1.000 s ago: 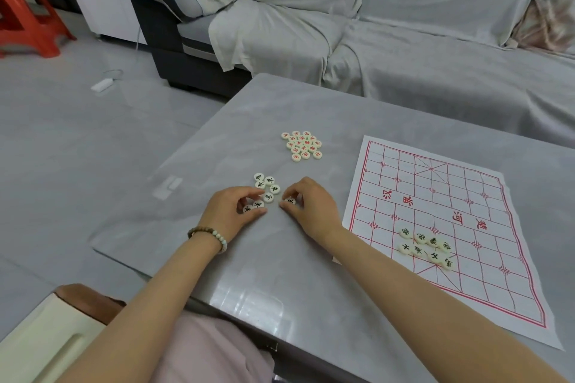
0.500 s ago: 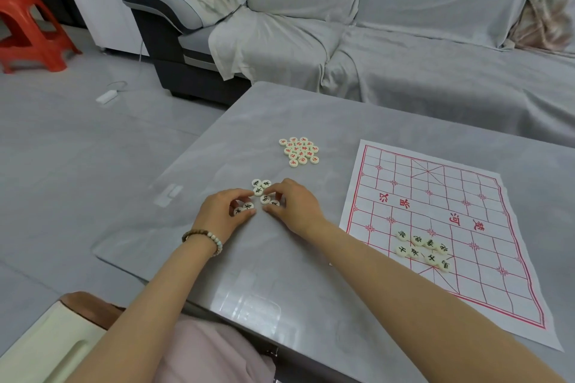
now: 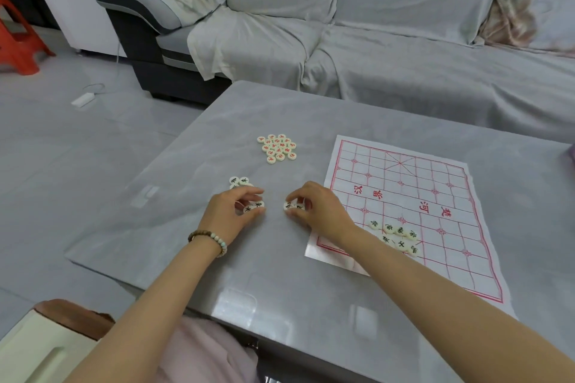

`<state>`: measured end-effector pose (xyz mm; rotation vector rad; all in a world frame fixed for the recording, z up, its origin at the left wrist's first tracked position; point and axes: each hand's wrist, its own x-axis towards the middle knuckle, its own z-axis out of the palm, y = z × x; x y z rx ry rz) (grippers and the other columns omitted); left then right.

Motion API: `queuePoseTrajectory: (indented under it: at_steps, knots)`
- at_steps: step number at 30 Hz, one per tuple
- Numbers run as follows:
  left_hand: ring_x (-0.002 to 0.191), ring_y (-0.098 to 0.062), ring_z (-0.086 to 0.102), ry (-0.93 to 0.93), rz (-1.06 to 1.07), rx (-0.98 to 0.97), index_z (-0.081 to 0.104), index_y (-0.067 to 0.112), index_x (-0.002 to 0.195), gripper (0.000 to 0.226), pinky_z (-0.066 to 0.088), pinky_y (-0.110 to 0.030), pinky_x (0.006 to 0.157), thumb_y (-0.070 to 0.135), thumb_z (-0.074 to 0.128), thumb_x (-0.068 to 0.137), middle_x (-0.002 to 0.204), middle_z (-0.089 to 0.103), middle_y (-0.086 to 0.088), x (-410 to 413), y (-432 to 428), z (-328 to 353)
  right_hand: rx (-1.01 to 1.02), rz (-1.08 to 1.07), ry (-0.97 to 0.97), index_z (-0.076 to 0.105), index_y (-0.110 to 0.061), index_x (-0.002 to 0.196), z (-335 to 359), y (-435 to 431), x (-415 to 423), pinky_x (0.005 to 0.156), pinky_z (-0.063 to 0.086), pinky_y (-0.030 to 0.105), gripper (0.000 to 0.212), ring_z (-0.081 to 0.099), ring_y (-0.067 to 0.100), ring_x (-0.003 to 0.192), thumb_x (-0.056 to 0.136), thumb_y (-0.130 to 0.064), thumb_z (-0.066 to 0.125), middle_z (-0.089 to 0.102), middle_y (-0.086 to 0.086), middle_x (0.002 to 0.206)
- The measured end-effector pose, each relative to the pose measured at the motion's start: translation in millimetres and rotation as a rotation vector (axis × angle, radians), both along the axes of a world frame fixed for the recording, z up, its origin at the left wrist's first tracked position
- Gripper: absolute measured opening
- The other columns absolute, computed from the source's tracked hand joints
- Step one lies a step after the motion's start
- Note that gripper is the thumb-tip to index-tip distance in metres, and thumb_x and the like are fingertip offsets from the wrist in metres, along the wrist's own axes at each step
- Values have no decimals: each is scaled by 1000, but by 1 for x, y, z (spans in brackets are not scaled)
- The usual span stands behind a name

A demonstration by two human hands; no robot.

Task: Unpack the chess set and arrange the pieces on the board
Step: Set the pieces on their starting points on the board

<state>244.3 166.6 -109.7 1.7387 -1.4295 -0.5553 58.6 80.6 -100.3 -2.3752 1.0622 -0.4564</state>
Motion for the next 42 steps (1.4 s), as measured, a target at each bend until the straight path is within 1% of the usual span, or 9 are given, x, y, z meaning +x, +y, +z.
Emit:
queuePoseTrajectory:
  at_steps: [4, 11, 19, 25, 29, 33, 35, 39, 42]
  knots:
    - [88, 2, 60, 26, -119, -9, 62, 31, 104, 30, 47, -11, 80, 19, 72, 78, 92, 66, 17, -54, -27, 13, -1, -135, -95, 67, -24, 102, 16, -9, -69, 68, 42, 17, 20, 50, 5, 70, 83, -28, 68, 58, -6, 89]
    - [87, -7, 60, 57, -330, 114, 63, 22, 110, 34, 48, -14, 79, 20, 72, 78, 98, 67, 7, -150, -88, 18, 142, -393, -69, 68, -27, 95, 5, -34, -182, 64, 40, 14, 16, 52, 8, 72, 80, -30, 70, 65, -5, 88]
    - [89, -5, 62, 17, -465, 266, 63, 22, 110, 38, 50, -21, 85, 17, 75, 75, 94, 69, 9, -180, -119, 8, 251, -352, -52, 69, -29, 92, -3, -42, -191, 67, 41, 19, 14, 51, 9, 74, 78, -30, 72, 64, -6, 89]
    - [96, -5, 62, 74, -458, 244, 64, 24, 108, 24, 50, -24, 88, 28, 64, 85, 103, 68, 5, -171, -111, 8, 272, -309, -54, 70, -20, 101, -1, -44, -193, 69, 37, 14, 19, 55, 6, 84, 93, -25, 54, 67, -10, 98]
    - [100, -5, 57, 16, -316, 135, 63, 22, 112, 26, 45, -22, 91, 33, 57, 88, 112, 63, 8, -128, -100, 17, 201, -322, -127, 68, -25, 97, 6, -46, -175, 68, 39, 13, 14, 56, 7, 84, 92, -25, 55, 67, -11, 97]
    - [117, -13, 46, -219, -135, 102, 60, 26, 116, 33, 35, -26, 98, 35, 62, 85, 122, 57, 6, -46, -78, 10, 183, -207, -162, 67, -26, 97, 14, -45, -117, 71, 42, 12, 10, 55, 2, 83, 89, -25, 60, 64, -13, 97]
    - [123, -17, 39, -265, -43, 86, 57, 25, 121, 42, 34, -29, 100, 35, 67, 81, 128, 53, 3, -11, -64, 7, 198, -158, -166, 66, -26, 98, 13, -44, -80, 78, 47, 19, 12, 56, 4, 86, 87, -26, 63, 63, -11, 103]
    - [129, -19, 33, -232, 8, 200, 42, 22, 135, 68, 30, -32, 106, 35, 73, 75, 134, 45, 1, 35, -44, 0, 204, -13, -85, 61, -26, 115, 8, -37, -5, 92, 44, 25, 31, 54, 7, 102, 84, -29, 66, 57, -8, 120]
    - [121, -16, 43, -205, -11, 163, 44, 21, 133, 62, 35, -28, 101, 31, 71, 78, 126, 55, 3, 57, -36, -12, 205, 87, -47, 51, -24, 128, -1, -30, 44, 102, 37, 26, 46, 49, 12, 117, 84, -28, 66, 51, -3, 132]
